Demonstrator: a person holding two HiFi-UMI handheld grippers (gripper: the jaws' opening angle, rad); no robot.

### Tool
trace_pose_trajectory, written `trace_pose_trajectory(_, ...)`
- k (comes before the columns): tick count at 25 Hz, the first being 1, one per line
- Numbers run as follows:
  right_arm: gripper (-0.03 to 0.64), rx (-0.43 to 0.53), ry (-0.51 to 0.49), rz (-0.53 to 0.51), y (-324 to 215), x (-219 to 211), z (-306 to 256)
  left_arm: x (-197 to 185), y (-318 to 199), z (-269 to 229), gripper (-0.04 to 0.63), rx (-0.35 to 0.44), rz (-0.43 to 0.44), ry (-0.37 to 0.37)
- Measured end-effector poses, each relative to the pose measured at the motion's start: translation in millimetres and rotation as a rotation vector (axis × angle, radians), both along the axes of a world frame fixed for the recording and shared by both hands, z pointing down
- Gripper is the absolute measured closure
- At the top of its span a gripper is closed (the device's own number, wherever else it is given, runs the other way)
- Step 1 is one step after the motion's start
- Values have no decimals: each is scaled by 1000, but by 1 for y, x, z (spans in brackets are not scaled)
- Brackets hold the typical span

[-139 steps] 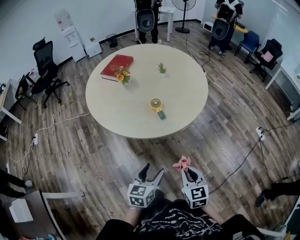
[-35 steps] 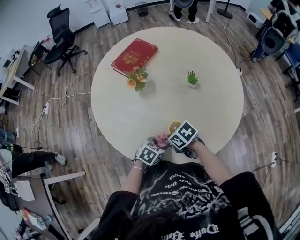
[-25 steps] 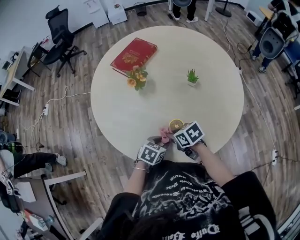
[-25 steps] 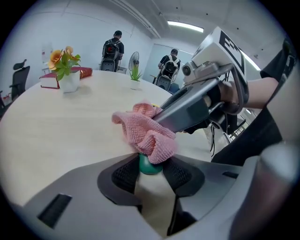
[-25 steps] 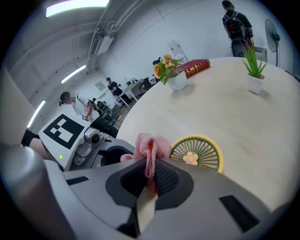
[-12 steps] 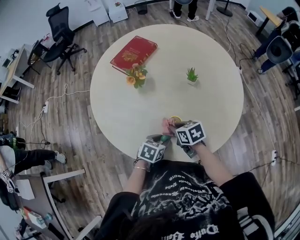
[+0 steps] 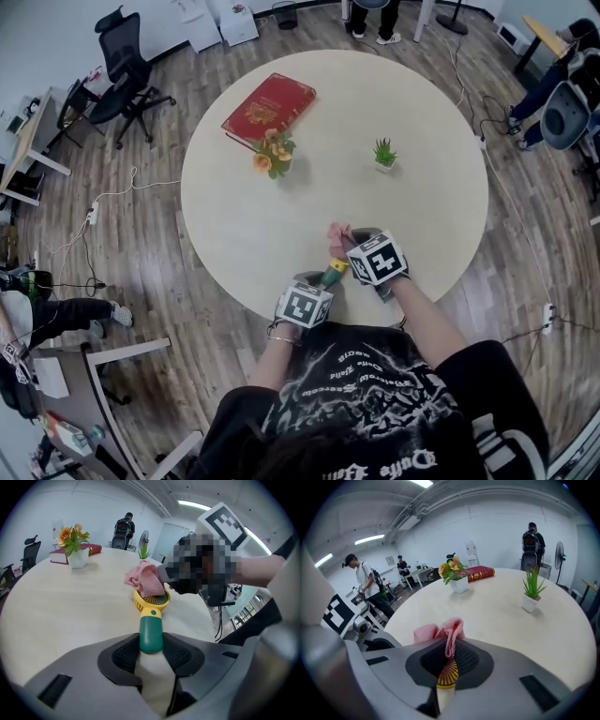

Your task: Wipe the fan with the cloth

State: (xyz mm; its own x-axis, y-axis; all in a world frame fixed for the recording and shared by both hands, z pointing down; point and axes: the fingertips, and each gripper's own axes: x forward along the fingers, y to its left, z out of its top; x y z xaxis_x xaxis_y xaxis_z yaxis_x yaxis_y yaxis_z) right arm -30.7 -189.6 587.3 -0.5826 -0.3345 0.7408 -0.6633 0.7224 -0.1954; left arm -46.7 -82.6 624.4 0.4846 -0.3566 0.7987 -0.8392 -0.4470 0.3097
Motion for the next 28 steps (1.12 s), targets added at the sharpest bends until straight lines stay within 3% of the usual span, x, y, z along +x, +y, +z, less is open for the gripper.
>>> trace_pose_trajectory(5, 589, 151, 105, -105, -10, -2, -4, 1, -1, 0, 419, -13, -31, 2)
trace_pose_trajectory(10, 590, 134, 132, -64, -25, 21, -3, -1, -3, 0, 420, -27, -50, 14)
trace_pose_trajectory(14, 591, 157, 158, -96, -22, 38, -1, -1, -3, 0, 420, -34, -54, 18)
trace_pose_trajectory(20, 592, 253, 199, -187, -10, 38, -8, -1, -3, -1, 419, -49, -55, 15)
trace_pose_trajectory(24, 592, 348, 290, -320, 2, 30, -8, 0, -3, 0, 420, -26, -61, 0)
trace_pose_trajectory(28, 594, 339, 304, -382, 12, 26, -5, 1, -4, 0, 420, -37, -46, -9)
